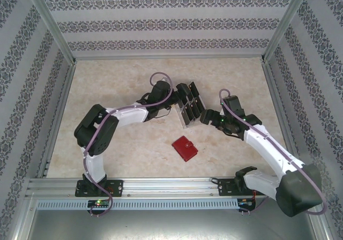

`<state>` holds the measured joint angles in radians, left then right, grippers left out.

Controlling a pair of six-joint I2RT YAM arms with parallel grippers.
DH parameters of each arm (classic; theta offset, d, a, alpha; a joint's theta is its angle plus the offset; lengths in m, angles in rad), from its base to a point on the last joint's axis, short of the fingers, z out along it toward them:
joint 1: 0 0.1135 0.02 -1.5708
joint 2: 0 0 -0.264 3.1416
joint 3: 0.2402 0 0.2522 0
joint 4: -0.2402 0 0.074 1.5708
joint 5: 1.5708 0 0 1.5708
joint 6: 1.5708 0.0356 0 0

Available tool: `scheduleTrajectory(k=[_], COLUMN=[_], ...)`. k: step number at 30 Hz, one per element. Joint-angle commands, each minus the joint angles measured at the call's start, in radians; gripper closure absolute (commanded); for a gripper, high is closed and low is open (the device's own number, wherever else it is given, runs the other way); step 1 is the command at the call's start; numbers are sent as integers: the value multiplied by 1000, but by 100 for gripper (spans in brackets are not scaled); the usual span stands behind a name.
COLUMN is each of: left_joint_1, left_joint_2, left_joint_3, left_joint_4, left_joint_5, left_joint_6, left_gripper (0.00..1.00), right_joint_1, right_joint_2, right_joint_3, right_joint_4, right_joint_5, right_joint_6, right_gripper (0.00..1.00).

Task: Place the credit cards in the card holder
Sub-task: Rotate the storage box at the center of the table.

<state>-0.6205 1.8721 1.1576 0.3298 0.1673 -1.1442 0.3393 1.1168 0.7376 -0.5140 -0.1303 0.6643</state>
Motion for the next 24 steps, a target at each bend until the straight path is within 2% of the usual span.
scheduleTrajectory(k=[1,6,13,18,24], left_joint_1=[24,41,46,48,50], left_joint_2=[-71,-126,-222,-291,-355], left_joint_3=[-15,26,-7,-59,-99], left_joint_4=[-130,-350,-474,-503,-546], left_joint_5=[-31,-42,-63,-63,-69], left_joint_6=[71,168,239,248,259], left_gripper=[0,0,0,0,0], right_joint_1=[30,96,128,109,29], right_joint_2=[54,149,253,314,351], right_joint_3=[43,84,120,156,188], right_joint_4=[25,48,71,64,50], right_joint_5=[62,110,162,215,218], right_joint_6=[1,-4,-14,-49,-81], right_gripper=[7,7,7,6,6])
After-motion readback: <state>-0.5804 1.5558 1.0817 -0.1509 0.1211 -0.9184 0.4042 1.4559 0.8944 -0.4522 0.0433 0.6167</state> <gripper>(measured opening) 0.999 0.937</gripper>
